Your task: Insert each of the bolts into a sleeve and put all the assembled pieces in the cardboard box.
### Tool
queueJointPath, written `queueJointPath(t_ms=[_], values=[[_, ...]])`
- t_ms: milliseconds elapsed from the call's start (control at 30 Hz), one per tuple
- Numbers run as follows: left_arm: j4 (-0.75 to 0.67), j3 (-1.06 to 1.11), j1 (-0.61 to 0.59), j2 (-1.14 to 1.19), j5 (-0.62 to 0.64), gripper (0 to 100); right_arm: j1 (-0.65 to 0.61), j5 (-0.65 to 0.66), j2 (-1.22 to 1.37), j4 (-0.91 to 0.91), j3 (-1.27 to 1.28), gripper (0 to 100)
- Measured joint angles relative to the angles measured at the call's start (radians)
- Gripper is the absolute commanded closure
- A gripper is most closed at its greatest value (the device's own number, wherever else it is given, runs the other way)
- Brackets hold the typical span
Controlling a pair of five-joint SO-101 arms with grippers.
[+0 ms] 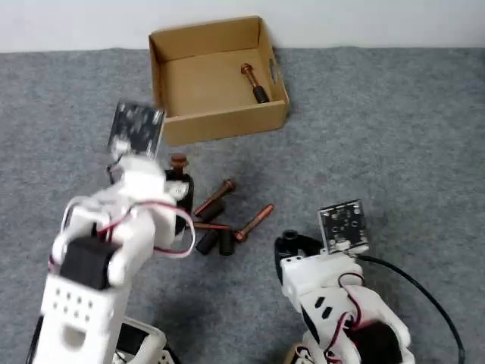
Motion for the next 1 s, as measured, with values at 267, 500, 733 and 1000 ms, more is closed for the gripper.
queueJointPath(t_ms=[267, 500, 733, 1000], values=[[-0.212, 0.382, 0.008, -0.381, 0.075, 99, -0.187, 0.000, 0.003, -0.155, 0.086, 99.1], [-0.247, 0.499, 0.008, -0.681, 0.078, 99, -0.304, 0.068, 0.005, -0.241, 0.127, 99.0], [-0.276, 0.523, 0.029, -0.891, 0.161, 99, -0.330, 0.157, 0.006, -0.420, 0.192, 99.0], [-0.344, 0.523, 0.153, -0.882, 0.261, 99, -0.416, 0.199, 0.006, -0.545, 0.201, 99.0]])
